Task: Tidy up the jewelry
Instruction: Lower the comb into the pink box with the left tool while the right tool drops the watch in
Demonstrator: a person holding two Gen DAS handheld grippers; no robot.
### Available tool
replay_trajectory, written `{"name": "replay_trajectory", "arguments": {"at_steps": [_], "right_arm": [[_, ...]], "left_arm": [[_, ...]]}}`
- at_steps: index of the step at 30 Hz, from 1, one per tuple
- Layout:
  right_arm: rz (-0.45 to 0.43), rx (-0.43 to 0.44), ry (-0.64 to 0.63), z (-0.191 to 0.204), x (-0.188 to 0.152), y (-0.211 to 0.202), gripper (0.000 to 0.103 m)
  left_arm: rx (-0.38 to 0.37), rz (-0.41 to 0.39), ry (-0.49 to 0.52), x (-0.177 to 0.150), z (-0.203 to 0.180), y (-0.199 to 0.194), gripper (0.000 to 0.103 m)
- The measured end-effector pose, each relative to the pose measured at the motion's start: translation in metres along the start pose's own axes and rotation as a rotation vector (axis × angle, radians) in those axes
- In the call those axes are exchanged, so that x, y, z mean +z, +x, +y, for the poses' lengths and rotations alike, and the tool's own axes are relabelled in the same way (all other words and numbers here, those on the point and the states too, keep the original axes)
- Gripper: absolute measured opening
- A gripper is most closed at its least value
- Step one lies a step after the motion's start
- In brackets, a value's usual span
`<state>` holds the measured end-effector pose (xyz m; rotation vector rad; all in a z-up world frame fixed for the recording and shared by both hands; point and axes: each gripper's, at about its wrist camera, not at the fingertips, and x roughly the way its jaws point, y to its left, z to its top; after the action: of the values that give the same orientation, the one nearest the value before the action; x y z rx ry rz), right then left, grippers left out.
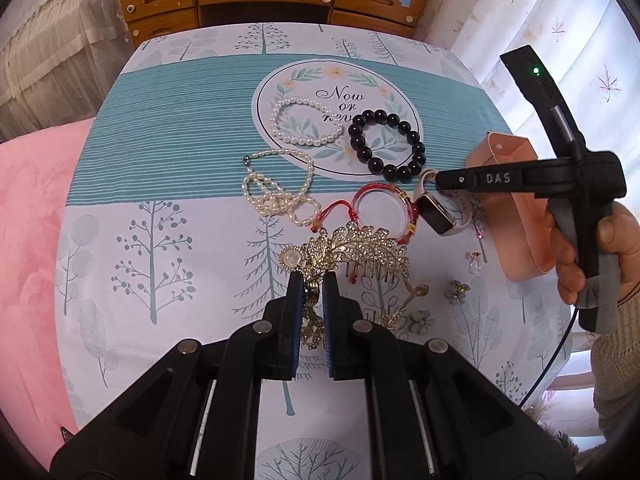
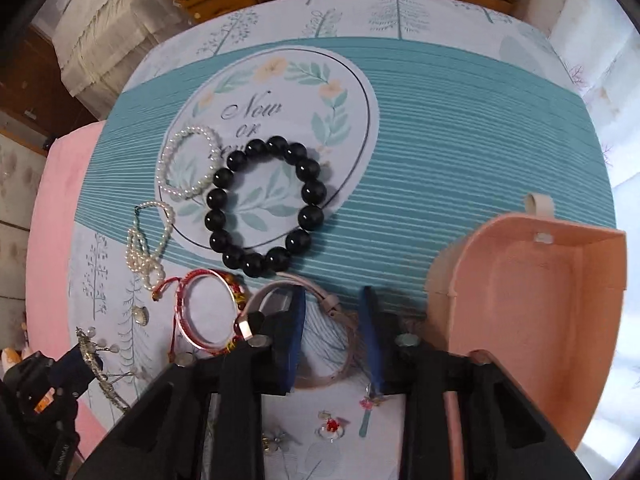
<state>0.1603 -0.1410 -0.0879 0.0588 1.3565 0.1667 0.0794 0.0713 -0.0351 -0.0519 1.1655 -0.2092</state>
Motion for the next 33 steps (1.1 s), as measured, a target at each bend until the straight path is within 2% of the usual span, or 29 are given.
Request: {"name": "replay_trajectory", "arguments": {"at_steps": [2, 4, 8, 11, 15, 19, 21, 25, 30, 33], "right_arm": [[-0.006, 0.008, -0.008, 0.003, -0.001, 0.002, 0.012], [-0.017, -0.007, -0.013, 0.005, -0.003, 0.001, 0.010], [-0.050, 0.045, 0.033, 0.000, -0.009, -0.011, 0.009], [-0.098, 0.086, 0.066, -0.007, -0.015, -0.033, 0.009], [-0.200, 0.123, 0.106, -0.026, -0.035, -0.083, 0.009], [-0.280, 0.106, 0.169, -0.060, -0.060, -0.127, 0.009], [-0.309, 0.064, 0.205, -0.080, -0.078, -0.140, 0.009], [-0.274, 0.013, 0.278, -0.118, -0.105, -0.135, 0.009], [-0.174, 0.030, 0.356, -0.148, -0.136, -0.097, 0.009], [-0.152, 0.037, 0.385, -0.156, -0.151, -0.081, 0.009]], "left_arm": [[0.003, 0.000, 0.003, 0.001, -0.002, 0.000, 0.007], [0.002, -0.002, 0.007, 0.003, -0.005, -0.001, 0.007], [0.002, -0.008, 0.011, 0.005, -0.010, -0.005, 0.007], [-0.001, -0.016, 0.015, 0.008, -0.015, -0.011, 0.007], [-0.008, -0.035, 0.040, 0.014, -0.028, -0.021, 0.007], [-0.033, -0.053, 0.071, 0.023, -0.048, -0.028, 0.007], [-0.049, -0.063, 0.096, 0.031, -0.063, -0.032, 0.007], [-0.087, -0.082, 0.171, 0.050, -0.105, -0.035, 0.007], [-0.149, -0.087, 0.264, 0.076, -0.168, -0.027, 0.007], [-0.174, -0.069, 0.299, 0.091, -0.202, -0.009, 0.007]]}}
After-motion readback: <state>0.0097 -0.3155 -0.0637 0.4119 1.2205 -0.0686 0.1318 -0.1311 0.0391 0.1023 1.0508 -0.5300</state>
